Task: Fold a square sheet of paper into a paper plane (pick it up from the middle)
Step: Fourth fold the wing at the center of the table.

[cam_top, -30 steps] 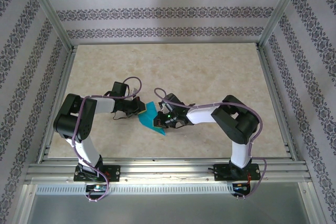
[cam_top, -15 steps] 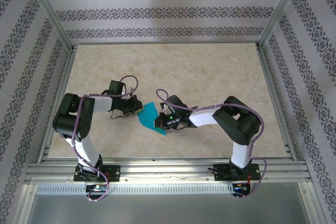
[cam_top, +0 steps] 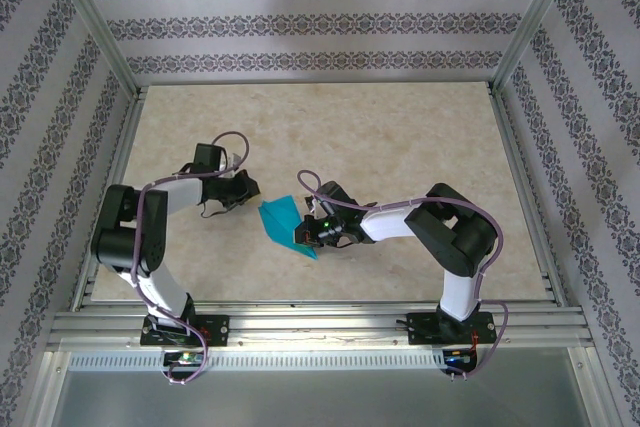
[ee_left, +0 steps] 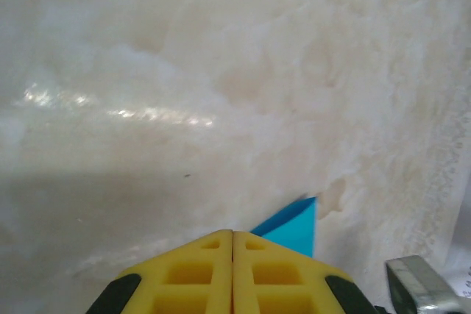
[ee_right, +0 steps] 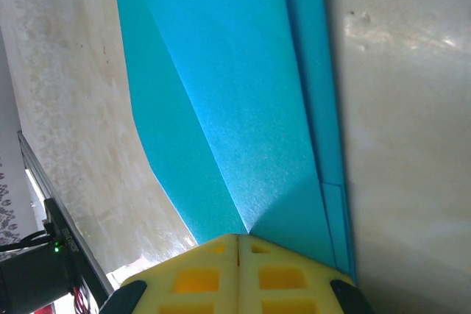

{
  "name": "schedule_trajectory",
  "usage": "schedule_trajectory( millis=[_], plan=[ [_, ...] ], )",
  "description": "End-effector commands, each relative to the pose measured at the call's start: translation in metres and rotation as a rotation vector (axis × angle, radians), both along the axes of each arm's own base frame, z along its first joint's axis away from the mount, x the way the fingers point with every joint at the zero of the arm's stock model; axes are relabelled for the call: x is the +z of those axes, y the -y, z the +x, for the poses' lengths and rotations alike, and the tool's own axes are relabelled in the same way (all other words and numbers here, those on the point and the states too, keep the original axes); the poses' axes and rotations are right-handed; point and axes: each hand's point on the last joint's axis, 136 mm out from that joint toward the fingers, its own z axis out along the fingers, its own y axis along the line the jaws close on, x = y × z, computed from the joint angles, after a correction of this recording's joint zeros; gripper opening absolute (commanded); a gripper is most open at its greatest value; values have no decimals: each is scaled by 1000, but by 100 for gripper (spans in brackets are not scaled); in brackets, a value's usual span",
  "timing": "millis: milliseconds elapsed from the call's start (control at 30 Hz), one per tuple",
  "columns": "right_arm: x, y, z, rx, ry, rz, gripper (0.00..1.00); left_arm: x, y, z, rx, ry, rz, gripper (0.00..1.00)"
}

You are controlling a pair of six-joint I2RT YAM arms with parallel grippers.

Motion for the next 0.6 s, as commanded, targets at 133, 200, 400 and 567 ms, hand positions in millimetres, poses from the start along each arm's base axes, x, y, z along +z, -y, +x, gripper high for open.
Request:
schedule_trajectory(
  millis=[133, 200, 400, 567],
  plan=[
    [-47, 35, -30, -7, -157, -189, 0, 28, 24, -18, -55, 42, -57, 9],
    [-47, 34, -29, -7, -159, -187, 0, 31, 42, -25, -89, 43, -98, 9],
    [-47, 31, -29, -1, -161, -182, 0, 9, 78, -44, -168, -10, -103, 9],
    [-44, 30, -28, 1, -159, -176, 0, -23, 75, -52, -148, -84, -75, 7]
  ],
)
